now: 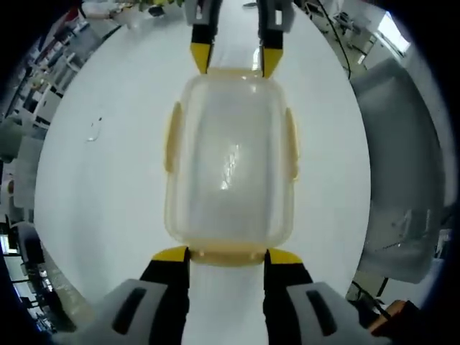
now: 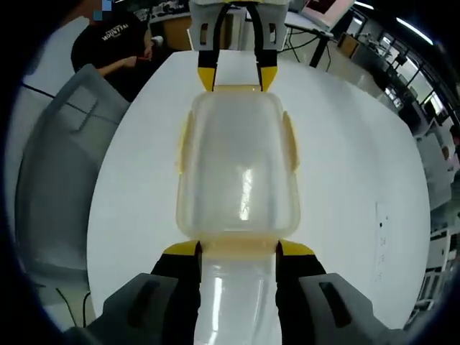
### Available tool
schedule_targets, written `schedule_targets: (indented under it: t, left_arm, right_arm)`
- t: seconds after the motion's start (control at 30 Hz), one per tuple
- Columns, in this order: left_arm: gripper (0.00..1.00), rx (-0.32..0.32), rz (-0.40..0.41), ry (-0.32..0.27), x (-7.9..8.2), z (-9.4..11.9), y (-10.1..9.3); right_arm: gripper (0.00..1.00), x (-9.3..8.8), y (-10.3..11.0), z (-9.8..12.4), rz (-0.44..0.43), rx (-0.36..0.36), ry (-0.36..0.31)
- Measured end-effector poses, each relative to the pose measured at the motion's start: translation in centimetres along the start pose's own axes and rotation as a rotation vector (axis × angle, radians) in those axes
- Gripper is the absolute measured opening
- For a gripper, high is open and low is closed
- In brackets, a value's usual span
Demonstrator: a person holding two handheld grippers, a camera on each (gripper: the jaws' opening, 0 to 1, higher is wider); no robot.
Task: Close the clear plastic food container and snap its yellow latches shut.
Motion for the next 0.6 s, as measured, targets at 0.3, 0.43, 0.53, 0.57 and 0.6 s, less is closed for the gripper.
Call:
schedule_targets:
  t: [0.3,0.43,0.53,0.57,0.6]
  left_arm:
    - [0.34,-0.008,-0.003,-0.028,3.4,-0.2,-0.7]
    - [0.34,-0.02,0.006,-0.049,5.0,-0.4,-0.8]
    - [0.34,-0.02,-0.002,-0.053,6.0,-0.5,-0.9]
    - [0.34,-0.021,-0.004,-0.055,6.5,-0.6,-1.0]
    - [0.34,-0.024,-0.005,-0.055,6.8,-0.6,-1.1]
  right_arm:
    - [0.37,-2.9,0.6,1.7,-0.015,-0.014,0.026]
    - [0.37,-4.4,0.6,2.1,-0.022,-0.024,0.044]
    - [0.37,-5.6,0.7,2.6,-0.036,-0.028,0.054]
    - [0.37,-5.9,0.8,2.7,-0.036,-0.03,0.056]
    - [0.37,-6.3,1.0,2.9,-0.04,-0.03,0.057]
Point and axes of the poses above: the point that each gripper's makers call its tool centre point, and the gripper's own axes: z roughly backward along the fingers, y roughly to its left, x roughly out of its top, the point moved 3 cm from there along z, roughly backward along the fingers, and after that the axes turned 6 degrees about z, right-handed, at the moved point
